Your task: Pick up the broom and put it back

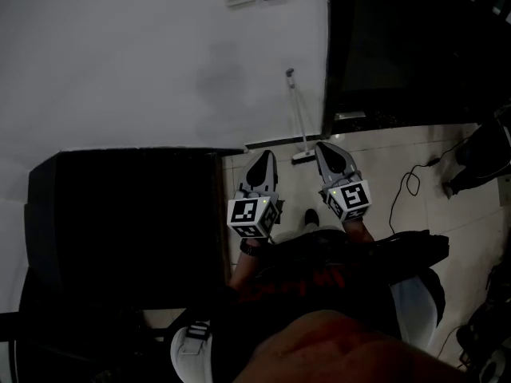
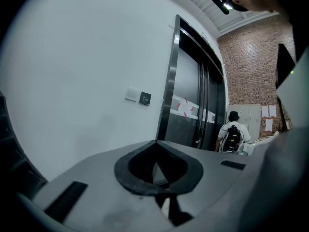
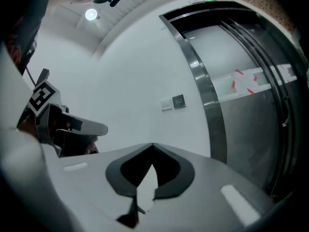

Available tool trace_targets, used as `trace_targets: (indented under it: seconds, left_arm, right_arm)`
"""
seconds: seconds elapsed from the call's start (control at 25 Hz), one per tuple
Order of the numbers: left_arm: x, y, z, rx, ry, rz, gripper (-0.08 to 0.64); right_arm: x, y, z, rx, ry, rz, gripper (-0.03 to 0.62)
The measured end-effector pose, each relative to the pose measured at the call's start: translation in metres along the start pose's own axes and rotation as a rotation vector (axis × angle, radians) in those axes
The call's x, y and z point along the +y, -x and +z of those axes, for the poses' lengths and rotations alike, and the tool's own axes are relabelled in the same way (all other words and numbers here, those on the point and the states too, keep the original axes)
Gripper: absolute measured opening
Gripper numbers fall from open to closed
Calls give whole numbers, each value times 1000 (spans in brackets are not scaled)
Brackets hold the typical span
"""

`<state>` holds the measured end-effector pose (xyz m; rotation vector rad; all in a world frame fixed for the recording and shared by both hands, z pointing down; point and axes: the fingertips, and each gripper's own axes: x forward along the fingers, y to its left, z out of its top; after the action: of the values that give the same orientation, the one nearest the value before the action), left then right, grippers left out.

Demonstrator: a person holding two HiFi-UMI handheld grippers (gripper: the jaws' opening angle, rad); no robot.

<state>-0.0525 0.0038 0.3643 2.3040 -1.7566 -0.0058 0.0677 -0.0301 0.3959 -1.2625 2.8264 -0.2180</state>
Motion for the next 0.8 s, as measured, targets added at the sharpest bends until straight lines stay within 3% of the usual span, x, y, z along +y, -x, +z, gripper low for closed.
trace_targets:
  seconds: [0.24, 0.44, 0.48, 0.52, 0.64, 0.72, 0.8]
  left_arm:
    - [25, -36, 2, 25, -1, 33, 5]
    - [39, -51, 6, 44, -1, 24, 5]
    - [40, -54, 7, 40, -5, 22, 5]
    - [41, -56, 8, 34, -10, 21, 5]
    - [47, -61, 6, 36, -16, 30, 5]
    - [56, -68, -3, 57, -11, 39, 5]
    - [67, -77, -15, 85, -1, 45, 5]
  right_arm:
    - [-26, -40, -14, 55, -56, -4, 2]
    - [-34, -65, -20, 84, -45, -33, 3]
    - [-37, -68, -19, 76, -41, -39, 58]
    - [-39, -71, -18, 72, -35, -42, 168]
    - [-47, -85, -33, 116, -41, -51, 305]
    - [-56, -100, -58, 171, -65, -60, 357]
    - [-67, -116, -86, 214, -86, -77, 365]
